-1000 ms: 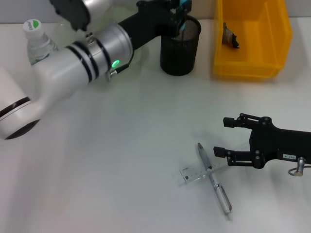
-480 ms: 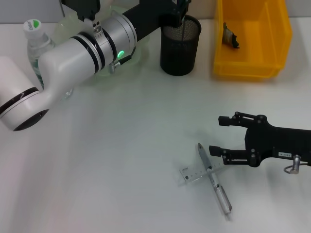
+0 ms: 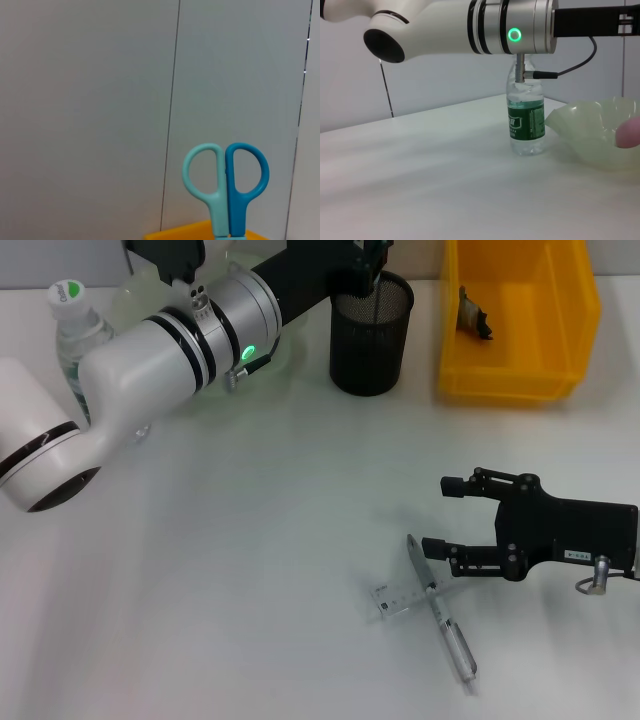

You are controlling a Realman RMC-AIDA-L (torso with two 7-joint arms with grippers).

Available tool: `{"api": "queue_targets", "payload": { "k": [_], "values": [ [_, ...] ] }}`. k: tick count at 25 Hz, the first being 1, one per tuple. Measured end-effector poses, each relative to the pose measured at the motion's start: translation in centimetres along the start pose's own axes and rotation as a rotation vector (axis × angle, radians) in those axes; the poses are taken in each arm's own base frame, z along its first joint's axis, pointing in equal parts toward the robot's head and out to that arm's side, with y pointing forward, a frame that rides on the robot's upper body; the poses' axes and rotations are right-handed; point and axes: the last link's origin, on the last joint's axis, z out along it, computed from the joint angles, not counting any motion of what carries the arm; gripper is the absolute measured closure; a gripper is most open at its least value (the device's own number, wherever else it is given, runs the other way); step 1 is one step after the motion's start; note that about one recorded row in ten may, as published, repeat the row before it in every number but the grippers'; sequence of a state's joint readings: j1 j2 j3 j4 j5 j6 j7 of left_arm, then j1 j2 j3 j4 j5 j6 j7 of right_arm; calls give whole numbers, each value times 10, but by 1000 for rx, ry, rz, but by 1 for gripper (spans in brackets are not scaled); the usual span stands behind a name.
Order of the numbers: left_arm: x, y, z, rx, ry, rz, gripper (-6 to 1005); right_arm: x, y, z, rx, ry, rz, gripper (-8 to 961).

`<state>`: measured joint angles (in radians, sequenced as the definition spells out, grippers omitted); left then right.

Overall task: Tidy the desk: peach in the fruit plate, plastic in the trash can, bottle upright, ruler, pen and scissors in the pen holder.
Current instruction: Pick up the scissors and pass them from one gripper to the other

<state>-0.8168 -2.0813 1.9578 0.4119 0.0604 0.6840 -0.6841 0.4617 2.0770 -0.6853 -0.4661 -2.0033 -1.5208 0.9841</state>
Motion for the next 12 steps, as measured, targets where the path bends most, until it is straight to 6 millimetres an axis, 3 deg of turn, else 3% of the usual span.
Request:
{"api": "queue_targets", "payload": {
  "k": [12],
  "values": [
    [-1, -1, -3, 3, 9, -13, 771, -3, -2, 0, 21, -29, 3, 129]
  ]
}}
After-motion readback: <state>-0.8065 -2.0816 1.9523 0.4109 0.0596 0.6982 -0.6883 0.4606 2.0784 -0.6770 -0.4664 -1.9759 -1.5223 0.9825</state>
